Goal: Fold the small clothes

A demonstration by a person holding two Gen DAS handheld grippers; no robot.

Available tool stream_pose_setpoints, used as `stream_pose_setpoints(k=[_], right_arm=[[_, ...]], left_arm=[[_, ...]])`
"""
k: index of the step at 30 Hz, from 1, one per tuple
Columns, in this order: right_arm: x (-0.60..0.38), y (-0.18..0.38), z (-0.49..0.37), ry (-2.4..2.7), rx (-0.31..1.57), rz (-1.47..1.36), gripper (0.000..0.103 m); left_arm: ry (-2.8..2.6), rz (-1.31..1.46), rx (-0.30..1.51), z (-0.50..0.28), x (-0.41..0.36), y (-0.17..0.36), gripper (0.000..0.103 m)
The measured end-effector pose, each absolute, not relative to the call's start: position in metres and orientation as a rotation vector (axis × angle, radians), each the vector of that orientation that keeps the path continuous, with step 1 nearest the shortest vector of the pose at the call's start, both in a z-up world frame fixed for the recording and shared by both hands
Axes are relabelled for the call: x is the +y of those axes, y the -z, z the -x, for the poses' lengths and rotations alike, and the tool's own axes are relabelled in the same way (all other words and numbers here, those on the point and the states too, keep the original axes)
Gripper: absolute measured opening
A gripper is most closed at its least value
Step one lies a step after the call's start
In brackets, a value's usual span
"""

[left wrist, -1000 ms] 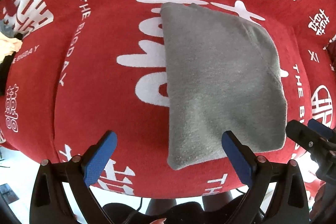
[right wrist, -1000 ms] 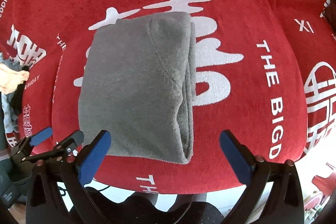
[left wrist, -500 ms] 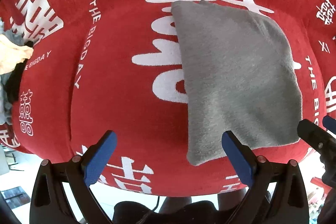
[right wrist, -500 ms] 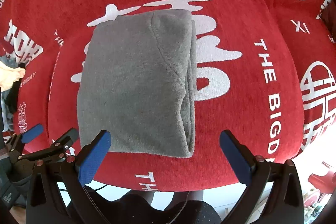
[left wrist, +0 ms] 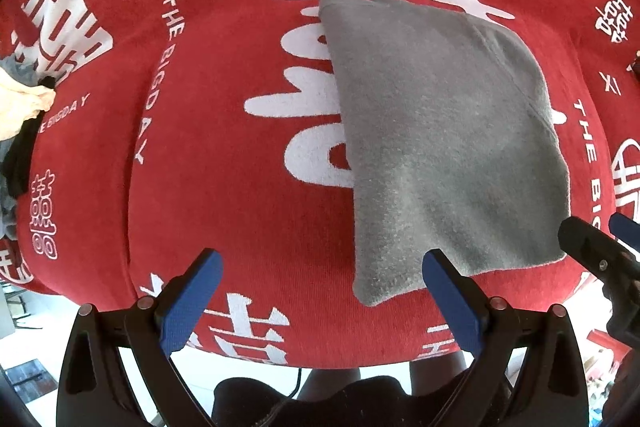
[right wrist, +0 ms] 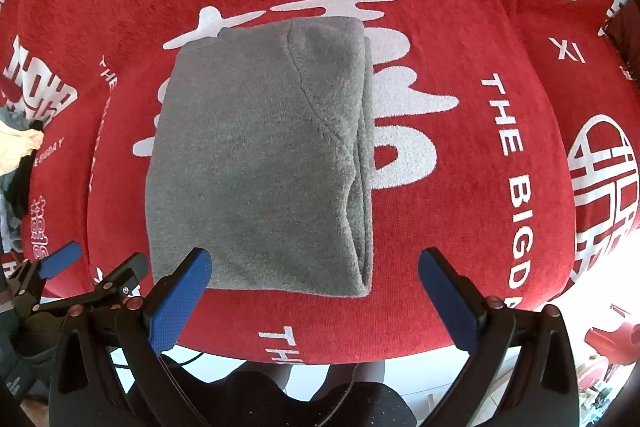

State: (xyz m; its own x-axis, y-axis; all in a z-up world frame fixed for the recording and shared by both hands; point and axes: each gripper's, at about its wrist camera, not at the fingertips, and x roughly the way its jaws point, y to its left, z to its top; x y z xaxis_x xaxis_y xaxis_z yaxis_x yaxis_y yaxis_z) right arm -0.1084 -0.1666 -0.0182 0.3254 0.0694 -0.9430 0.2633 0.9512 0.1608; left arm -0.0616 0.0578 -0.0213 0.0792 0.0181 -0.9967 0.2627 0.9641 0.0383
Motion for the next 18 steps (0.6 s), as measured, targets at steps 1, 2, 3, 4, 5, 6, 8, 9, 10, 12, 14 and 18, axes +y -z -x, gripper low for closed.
stream_pose_setpoints(k=[1,2,3,4,5,6,8,9,10,12,14,18], right_arm=[[-0.1664,0.0181,0.1088,0.131,1.237,-0.309,0.103],[-0.1662,0.0178,0.1087,0.132,1.238,-0.308,0.103],[-0.1659,0.0179,0.1087,0.133,1.238,-0.309,0.103],[-0.1657,0.0181,0.1091,0.134,1.238,-0.310,0.103],[-0.1652,0.0175,0.1081,0.134,1.239,-0.309,0.103],[-0.1648,0.0176,0.1083,0.135,1.239,-0.308,0.103],[-0.1645,0.0174,0.1078,0.134,1.238,-0.308,0.103],[-0.1645,0.0172,0.1075,0.135,1.239,-0.307,0.103],[-0.1644,0.0172,0.1076,0.138,1.237,-0.307,0.103],[-0.1635,0.0169,0.1074,0.138,1.239,-0.306,0.103],[-0.1618,0.0168,0.1080,0.139,1.242,-0.303,0.103],[-0.1583,0.0170,0.1093,0.142,1.243,-0.300,0.103]], left_arm=[[0.190,-0.226,1.486,0.0614,0.0575,0.0211,0.100],[0.193,-0.222,1.486,0.0613,0.0573,0.0209,0.100],[0.195,-0.224,1.486,0.0612,0.0571,0.0206,0.100],[0.198,-0.225,1.486,0.0609,0.0569,0.0207,0.100],[0.200,-0.224,1.486,0.0611,0.0570,0.0206,0.100],[0.203,-0.223,1.485,0.0611,0.0570,0.0206,0.100],[0.210,-0.221,1.485,0.0614,0.0577,0.0208,0.100],[0.215,-0.218,1.486,0.0616,0.0577,0.0209,0.100],[0.226,-0.214,1.489,0.0617,0.0579,0.0212,0.100],[0.230,-0.218,1.489,0.0625,0.0575,0.0215,0.100],[0.235,-0.223,1.498,0.0626,0.0572,0.0227,0.100],[0.235,-0.220,1.515,0.0626,0.0588,0.0250,0.100]])
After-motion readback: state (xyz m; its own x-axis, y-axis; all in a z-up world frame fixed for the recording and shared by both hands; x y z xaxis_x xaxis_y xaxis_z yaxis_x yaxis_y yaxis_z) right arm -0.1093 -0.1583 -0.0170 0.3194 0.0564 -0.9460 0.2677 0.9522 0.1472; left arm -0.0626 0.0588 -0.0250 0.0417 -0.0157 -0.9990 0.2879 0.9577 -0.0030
